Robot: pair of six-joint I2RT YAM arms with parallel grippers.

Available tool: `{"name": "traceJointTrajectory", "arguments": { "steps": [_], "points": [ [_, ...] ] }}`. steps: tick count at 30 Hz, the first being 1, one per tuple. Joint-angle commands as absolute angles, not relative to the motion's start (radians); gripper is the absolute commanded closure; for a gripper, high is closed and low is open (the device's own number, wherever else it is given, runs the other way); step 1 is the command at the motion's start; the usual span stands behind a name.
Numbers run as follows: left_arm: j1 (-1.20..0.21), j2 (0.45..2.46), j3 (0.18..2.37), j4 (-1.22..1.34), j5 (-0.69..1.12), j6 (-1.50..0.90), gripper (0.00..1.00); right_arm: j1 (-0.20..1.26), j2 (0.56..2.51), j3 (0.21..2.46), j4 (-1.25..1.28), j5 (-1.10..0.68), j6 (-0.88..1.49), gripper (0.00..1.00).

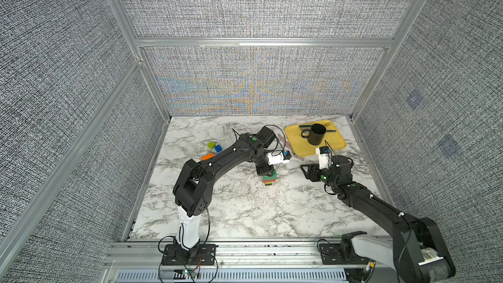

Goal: Assemble a carrot with lego
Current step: Assemble the lego brick with the lego brick.

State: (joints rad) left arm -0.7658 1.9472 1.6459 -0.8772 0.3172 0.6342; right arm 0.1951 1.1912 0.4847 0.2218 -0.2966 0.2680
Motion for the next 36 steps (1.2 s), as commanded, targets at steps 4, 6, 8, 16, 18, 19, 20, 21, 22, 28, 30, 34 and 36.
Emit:
{"name": "traceJointTrajectory", "arguments": {
  "steps": [4, 6, 8, 16, 18, 19, 20, 21, 22, 28, 30, 34, 36],
  "points": [
    [-0.765, 1.946, 1.640, -0.847, 0.333, 0.617, 0.92, 0.195, 1.192, 0.471, 0.245, -0.308, 0.273, 0.34],
    [-0.765, 1.951, 1.640, -0.843, 0.332, 0.617, 0.92, 0.195, 1.192, 0.469, 0.247, -0.308, 0.273, 0.34],
    [-0.765, 1.961, 1.643, -0.844, 0.327, 0.618, 0.92, 0.195, 1.194, 0.468, 0.246, -0.311, 0.273, 0.35],
    [-0.765, 1.966, 1.616, -0.854, 0.323, 0.622, 0.92, 0.195, 1.190, 0.460, 0.247, -0.308, 0.272, 0.34],
    [-0.765, 1.967, 1.606, -0.854, 0.312, 0.622, 0.92, 0.195, 1.193, 0.458, 0.247, -0.308, 0.273, 0.34],
    [-0.765, 1.969, 1.598, -0.855, 0.308, 0.621, 0.92, 0.195, 1.192, 0.459, 0.248, -0.308, 0.274, 0.34],
    [-0.764, 1.971, 1.590, -0.857, 0.305, 0.624, 0.92, 0.195, 1.191, 0.457, 0.249, -0.310, 0.275, 0.35],
    [-0.762, 1.972, 1.584, -0.859, 0.302, 0.626, 0.92, 0.196, 1.190, 0.456, 0.248, -0.310, 0.276, 0.34],
    [-0.760, 1.972, 1.576, -0.862, 0.296, 0.629, 0.93, 0.195, 1.189, 0.457, 0.249, -0.310, 0.277, 0.35],
    [-0.744, 1.966, 1.515, -0.867, 0.281, 0.628, 0.95, 0.196, 1.187, 0.449, 0.248, -0.310, 0.279, 0.34],
    [-0.729, 1.961, 1.483, -0.859, 0.275, 0.616, 0.95, 0.195, 1.184, 0.445, 0.251, -0.310, 0.281, 0.34],
    [-0.719, 1.932, 1.461, -0.834, 0.285, 0.598, 0.89, 0.195, 1.191, 0.438, 0.258, -0.309, 0.282, 0.34],
    [-0.722, 1.924, 1.490, -0.830, 0.303, 0.588, 0.83, 0.195, 1.204, 0.442, 0.263, -0.314, 0.285, 0.34]
  ]
}}
